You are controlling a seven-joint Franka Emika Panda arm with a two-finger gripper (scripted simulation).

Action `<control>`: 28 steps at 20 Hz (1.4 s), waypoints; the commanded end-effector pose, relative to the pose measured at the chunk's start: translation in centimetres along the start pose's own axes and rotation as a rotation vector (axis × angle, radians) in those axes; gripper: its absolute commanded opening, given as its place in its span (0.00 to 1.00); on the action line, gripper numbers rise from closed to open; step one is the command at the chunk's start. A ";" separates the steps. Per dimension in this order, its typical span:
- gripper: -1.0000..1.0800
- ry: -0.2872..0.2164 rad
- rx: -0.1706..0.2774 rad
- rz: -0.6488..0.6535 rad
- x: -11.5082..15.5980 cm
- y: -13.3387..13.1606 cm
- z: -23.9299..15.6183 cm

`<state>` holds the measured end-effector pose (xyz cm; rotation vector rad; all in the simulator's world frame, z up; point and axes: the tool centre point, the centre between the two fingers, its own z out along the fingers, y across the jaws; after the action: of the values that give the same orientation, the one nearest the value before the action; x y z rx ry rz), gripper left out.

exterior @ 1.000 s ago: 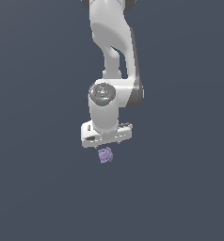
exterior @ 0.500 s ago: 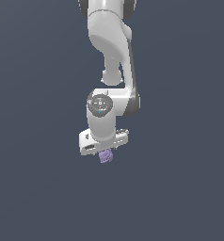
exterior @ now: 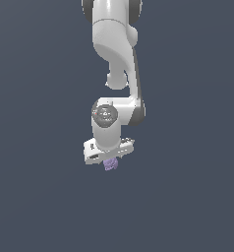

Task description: Pick up the object and move it to a goal position.

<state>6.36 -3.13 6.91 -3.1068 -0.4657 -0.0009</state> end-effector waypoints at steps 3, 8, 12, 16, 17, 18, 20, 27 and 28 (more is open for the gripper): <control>0.96 -0.001 0.000 -0.002 -0.1 0.0 2.3; 0.96 -0.001 0.000 -0.002 0.0 0.0 2.9; 0.00 -0.001 0.000 -0.002 0.1 0.0 2.9; 0.00 -0.001 0.000 -0.002 0.1 0.0 2.9; 0.00 -0.001 0.000 -0.002 0.1 0.0 2.9; 0.00 -0.001 0.000 -0.002 0.1 0.0 2.9; 0.00 -0.001 0.000 -0.002 0.0 0.0 2.9; 0.00 -0.001 0.000 -0.002 0.3 -0.5 1.3; 0.00 -0.001 0.000 -0.002 0.3 -0.6 0.8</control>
<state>6.42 -2.70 5.36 -3.1062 -0.4685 0.0027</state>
